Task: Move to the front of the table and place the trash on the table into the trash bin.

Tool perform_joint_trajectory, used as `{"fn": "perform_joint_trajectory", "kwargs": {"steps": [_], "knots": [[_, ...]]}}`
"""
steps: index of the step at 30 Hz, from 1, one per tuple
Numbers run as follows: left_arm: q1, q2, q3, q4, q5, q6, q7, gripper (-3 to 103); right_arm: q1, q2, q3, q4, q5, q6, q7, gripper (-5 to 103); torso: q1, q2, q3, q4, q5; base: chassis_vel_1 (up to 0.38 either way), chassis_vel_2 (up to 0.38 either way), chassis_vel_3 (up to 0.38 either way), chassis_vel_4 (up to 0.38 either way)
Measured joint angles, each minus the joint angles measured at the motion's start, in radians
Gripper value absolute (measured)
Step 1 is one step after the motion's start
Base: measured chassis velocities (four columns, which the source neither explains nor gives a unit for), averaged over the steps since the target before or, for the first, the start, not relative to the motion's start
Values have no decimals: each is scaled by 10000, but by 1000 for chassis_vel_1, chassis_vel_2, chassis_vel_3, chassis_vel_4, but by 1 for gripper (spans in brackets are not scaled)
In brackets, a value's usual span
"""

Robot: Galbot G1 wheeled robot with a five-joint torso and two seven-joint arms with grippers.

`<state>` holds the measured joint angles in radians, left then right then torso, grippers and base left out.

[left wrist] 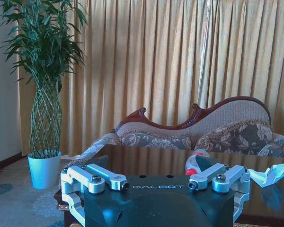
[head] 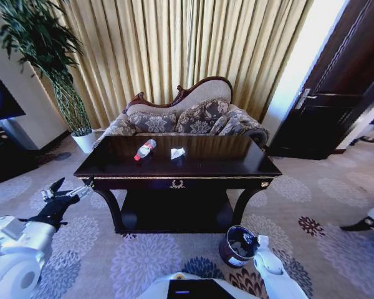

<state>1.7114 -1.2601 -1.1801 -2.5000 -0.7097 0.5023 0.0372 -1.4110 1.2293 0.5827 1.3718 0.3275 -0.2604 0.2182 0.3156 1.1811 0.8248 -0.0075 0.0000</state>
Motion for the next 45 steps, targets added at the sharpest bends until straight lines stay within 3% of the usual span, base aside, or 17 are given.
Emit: {"fn": "perform_joint_trajectory", "kwargs": {"steps": [5,13,17,24,30,34,42,45], "knots": [[8,-16,0,0,-1,-10,3,100,-15,2,10,61,20,-3,0,99,-1,0,0,0,0,0,0,0,0],[55,-29,-13,0,-16,-77,5,100,-105,-13,151,290,121,-19,1,100,0,0,0,0,0,0,0,0,0],[86,-20,-27,0,-36,-309,10,100,-313,-9,342,1297,593,-22,115,100,-1,0,0,-1,3,0,0,0,0],[76,-22,36,117,-47,-1253,470,100,-855,-394,635,4613,1188,391,209,100,-1,0,0,-2,0,0,0,0,0],[71,51,20,209,-78,-1417,482,100,-1159,-1011,580,7118,1878,372,209,100,-1,0,0,1,-1,0,0,0,0],[79,143,-34,213,-224,-1518,482,100,-1423,-1653,764,8728,2135,-69,207,100,-1,0,0,1,-1,0,0,0,0],[118,222,-180,257,-266,-1764,475,100,-1974,-1758,1548,10220,2074,-148,52,100,-1,0,-1,0,-1,0,0,0,0],[141,266,-288,350,-267,-1866,464,100,-2413,-1805,2378,10797,2104,-262,-293,100,-1,0,-1,0,-2,0,0,0,0]]}}
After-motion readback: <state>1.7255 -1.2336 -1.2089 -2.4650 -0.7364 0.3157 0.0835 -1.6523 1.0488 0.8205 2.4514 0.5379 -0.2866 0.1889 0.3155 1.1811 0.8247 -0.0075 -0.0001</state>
